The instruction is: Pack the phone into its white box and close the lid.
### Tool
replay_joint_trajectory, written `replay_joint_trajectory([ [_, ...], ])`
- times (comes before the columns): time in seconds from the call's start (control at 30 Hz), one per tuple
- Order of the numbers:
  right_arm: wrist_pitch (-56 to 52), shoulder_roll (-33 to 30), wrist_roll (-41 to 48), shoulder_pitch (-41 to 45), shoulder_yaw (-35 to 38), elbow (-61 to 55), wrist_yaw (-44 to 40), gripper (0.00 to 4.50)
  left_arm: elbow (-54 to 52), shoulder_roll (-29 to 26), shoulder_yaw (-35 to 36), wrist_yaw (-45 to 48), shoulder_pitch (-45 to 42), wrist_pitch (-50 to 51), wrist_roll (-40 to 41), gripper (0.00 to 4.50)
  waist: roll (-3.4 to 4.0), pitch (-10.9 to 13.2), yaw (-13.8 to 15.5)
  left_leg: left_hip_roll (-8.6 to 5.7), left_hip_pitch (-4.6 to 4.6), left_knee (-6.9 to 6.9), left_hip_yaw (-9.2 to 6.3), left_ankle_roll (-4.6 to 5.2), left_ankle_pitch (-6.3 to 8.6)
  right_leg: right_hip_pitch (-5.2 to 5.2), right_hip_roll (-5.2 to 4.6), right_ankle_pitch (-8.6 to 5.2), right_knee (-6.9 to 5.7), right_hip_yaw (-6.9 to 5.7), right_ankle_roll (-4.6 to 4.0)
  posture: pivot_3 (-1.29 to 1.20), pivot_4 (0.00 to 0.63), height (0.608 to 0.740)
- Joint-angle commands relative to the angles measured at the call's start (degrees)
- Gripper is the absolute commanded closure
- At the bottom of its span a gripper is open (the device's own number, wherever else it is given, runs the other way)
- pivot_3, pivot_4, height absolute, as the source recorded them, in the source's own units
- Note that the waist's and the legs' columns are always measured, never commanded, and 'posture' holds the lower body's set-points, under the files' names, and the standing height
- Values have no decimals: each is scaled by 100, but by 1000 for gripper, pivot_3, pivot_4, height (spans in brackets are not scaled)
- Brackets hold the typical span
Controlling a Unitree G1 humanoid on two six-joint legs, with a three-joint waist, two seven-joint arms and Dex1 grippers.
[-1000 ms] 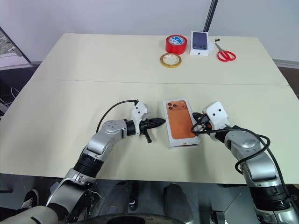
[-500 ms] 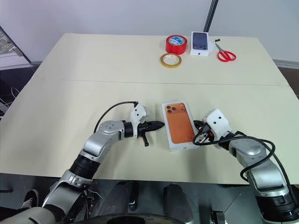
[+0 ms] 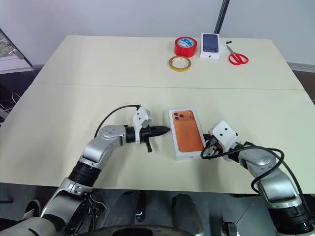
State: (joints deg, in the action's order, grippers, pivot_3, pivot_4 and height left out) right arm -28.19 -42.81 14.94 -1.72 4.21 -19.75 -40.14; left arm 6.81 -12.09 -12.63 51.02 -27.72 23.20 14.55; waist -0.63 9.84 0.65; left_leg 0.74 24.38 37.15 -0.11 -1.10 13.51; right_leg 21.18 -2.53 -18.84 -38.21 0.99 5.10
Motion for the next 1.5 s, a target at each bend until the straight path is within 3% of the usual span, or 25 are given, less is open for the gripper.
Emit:
replay_joint_trajectory([
  [0.03, 51, -60, 489, 267, 695, 108, -236, 4447, -82, 212, 472, -90, -387, 132, 516, 4500, -1, 0, 4, 0, 0, 1, 0, 0, 0, 0, 0, 0, 0, 0, 0, 0, 150, 740],
  [0.23, -280, 100, 1397, 627, 1006, 63, -698, 4447, 768, 679, 501, -170, -1151, -236, 447, 4500, -2, 1, 10, -6, -1, 7, -5, 0, 0, -10, 5, 0, 1, -8, 2, 0, 150, 740],
  [0.37, -665, 113, 1961, 439, 697, -462, -1029, 4447, 1870, 1074, 158, -275, -1534, -748, -36, 4500, -1, 0, 9, -6, 0, 5, -4, 0, 0, -7, 6, 0, 2, -6, 3, 0, 150, 740],
  [0.53, -411, -471, 1041, -231, -276, -533, -1323, 4447, 2755, 1157, -463, -332, -1504, -1210, -816, 4500, -4, 1, 6, -8, 1, 5, -6, 1, 0, -7, 8, -1, 2, -7, 5, 0, 150, 740],
  [0.6, 106, -657, 271, -285, -618, -239, -1113, 4447, 2828, 1119, -542, -346, -1403, -1349, -961, 4500, -7, -7, 5, -11, -12, 7, -4, 1, 0, -20, 4, -1, 3, -5, 6, 0, 150, 740],
  [0.77, 88, -356, 400, 42, -474, -111, -829, 4447, 2742, 1043, -313, -251, -1254, -1156, -796, 4500, -39, -23, -8, -8, -88, -11, -3, 1, 3, -92, -3, -5, 21, -4, 9, 0, 150, 740],
  [0.87, -259, -126, 893, 221, -267, -124, -802, 4500, 2447, 911, -181, -51, -1152, -1038, -630, 3676, -38, -23, -17, -4, -87, -12, -3, 1, 3, -89, -6, -5, 18, -2, 8, 0, 150, 740],
  [0.97, -606, 33, 1637, 422, 217, -171, -935, 3629, 1762, 654, 108, 2, -990, -1047, -402, 2225, -35, -21, -28, 0, -87, -12, -2, 1, 3, -87, -6, -4, 16, 0, 7, 0, 150, 740],
  [1.1, -581, 16, 1973, 635, 709, -71, -1021, 1590, 639, -74, 566, 121, -670, -708, -47, 245, -23, -12, -68, 2, -77, -15, 1, 1, 3, -70, -9, -4, 11, 4, 7, 0, 150, 740],
  [1.13, -501, -56, 1929, 643, 766, -26, -1086, 1132, 437, -289, 643, 115, -585, -691, -57, 0, -23, -12, -63, 2, -76, -18, 1, 1, 3, -70, -9, -4, 11, 3, 7, 0, 150, 740],
  [1.2, -406, -199, 1832, 638, 889, 69, -1185, 59, 134, -765, 771, -156, -450, -895, -386, 0, -22, -12, -39, 2, -76, -19, 1, 1, 3, -70, -10, -4, 14, 3, 6, 0, 150, 740],
  [1.33, -67, -464, 1763, 631, 1269, 372, -1493, 18, -599, -1700, 1300, 0, 91, -604, -105, 0, -20, -10, -11, -1, -75, -20, 3, 1, 3, -70, -17, -4, 17, 4, 7, 0, 150, 740],
  [1.5, 433, -636, 1492, 542, 1288, 739, -1817, 18, -1235, -2156, 2126, 237, 984, -316, 735, 0, -16, -8, -5, 0, -76, -24, 6, 0, 4, -70, -29, -5, 19, 2, 4, 0, 150, 740],
])
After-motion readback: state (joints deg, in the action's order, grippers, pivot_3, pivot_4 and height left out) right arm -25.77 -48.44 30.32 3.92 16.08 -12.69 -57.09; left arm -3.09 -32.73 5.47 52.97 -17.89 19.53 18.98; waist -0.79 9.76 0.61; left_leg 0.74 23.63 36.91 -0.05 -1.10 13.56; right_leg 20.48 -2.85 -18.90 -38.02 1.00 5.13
